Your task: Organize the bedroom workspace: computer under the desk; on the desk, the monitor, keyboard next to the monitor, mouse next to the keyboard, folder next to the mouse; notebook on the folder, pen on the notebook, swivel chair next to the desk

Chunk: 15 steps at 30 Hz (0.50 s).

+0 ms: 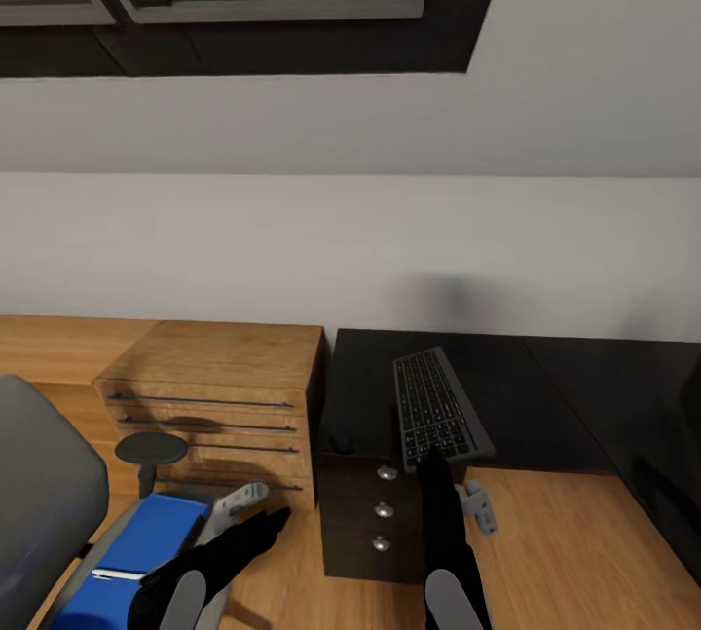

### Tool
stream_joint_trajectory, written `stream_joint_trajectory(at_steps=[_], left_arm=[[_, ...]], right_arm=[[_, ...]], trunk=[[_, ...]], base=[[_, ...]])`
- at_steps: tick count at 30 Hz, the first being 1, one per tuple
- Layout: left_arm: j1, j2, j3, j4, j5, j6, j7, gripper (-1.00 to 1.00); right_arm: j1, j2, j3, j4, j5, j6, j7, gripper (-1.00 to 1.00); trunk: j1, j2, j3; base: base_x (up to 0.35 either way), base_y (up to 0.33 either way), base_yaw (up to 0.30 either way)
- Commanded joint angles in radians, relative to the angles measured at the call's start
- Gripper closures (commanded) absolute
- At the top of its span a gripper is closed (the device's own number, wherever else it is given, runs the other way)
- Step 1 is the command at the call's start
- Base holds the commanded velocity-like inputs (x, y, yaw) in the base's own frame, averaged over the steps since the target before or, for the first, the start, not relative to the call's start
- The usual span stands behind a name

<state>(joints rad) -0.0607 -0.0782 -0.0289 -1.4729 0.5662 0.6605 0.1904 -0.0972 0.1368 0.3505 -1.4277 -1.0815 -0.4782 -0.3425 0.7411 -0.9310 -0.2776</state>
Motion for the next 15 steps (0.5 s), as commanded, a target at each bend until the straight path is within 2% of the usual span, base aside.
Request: stream_joint_trajectory(at_steps=[1, 6, 15], left_arm=[[-0.001, 0.000, 0.000, -0.006, 0.011, 0.005, 0.008, -1.00], [-0.001, 0.000, 0.000, -0.059, 0.012, 0.008, 0.009, -1.00], [-0.001, 0.000, 0.000, -0.071, 0.012, 0.007, 0.011, -1.00]], right_arm=[[-0.001, 0.000, 0.002, -0.001, -0.006, -0.006, 0.000, 1.00], [-0.001, 0.000, 0.001, 0.000, -0.006, -0.006, 0.000, 1.00], [-0.001, 0.000, 0.002, 0.009, -0.005, -0.006, 0.000, 1.00]], trunk=[[0.000, -0.001, -0.001], [0.012, -0.022, -0.011], [0.046, -0.085, -0.039]], base=[[0.017, 0.014, 0.000], [0.006, 0.005, 0.000], [0.000, 0.000, 0.000]])
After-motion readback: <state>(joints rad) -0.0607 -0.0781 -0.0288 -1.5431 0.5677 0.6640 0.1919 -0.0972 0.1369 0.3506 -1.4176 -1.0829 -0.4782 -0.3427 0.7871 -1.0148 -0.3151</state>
